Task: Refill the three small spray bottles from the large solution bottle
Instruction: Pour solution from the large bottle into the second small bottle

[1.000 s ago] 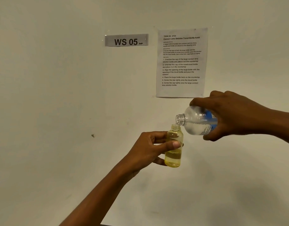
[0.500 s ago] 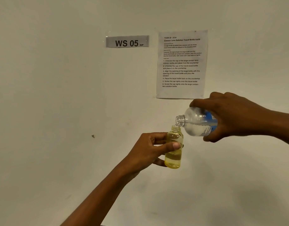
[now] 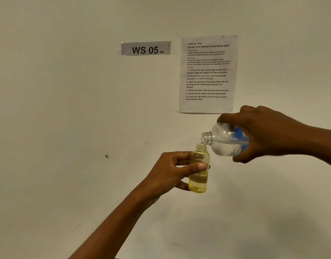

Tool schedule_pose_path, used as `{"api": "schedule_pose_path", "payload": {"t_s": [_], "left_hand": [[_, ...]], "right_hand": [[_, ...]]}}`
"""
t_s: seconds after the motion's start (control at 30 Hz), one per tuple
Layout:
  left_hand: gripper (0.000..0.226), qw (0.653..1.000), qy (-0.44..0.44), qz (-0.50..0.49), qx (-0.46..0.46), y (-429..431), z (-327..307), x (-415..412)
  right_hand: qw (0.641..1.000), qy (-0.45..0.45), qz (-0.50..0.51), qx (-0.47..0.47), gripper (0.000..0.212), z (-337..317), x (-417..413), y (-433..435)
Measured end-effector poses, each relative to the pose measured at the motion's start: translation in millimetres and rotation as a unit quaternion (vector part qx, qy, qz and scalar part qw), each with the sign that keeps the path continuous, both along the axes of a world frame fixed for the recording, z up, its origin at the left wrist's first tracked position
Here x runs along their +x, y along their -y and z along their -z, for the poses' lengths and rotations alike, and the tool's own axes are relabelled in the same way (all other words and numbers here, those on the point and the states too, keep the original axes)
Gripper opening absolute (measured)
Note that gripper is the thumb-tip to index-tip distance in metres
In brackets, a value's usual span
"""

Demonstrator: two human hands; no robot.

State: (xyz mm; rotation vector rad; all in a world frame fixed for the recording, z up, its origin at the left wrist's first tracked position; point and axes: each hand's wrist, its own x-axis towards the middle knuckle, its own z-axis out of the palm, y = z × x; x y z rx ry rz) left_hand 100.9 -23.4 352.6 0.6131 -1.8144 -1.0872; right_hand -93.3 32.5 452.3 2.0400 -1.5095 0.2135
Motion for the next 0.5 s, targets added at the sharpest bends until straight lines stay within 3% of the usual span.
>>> {"api": "schedule_pose_path", "payload": {"t_s": [0.5], "left_hand": [[0.022,1.0,-0.002,-0.003,0.001,0.3,0.6,0.9]], "right_hand": [[1.0,-0.006,-0.004,0.004,0.073,-0.7,3.6,0.1]]}}
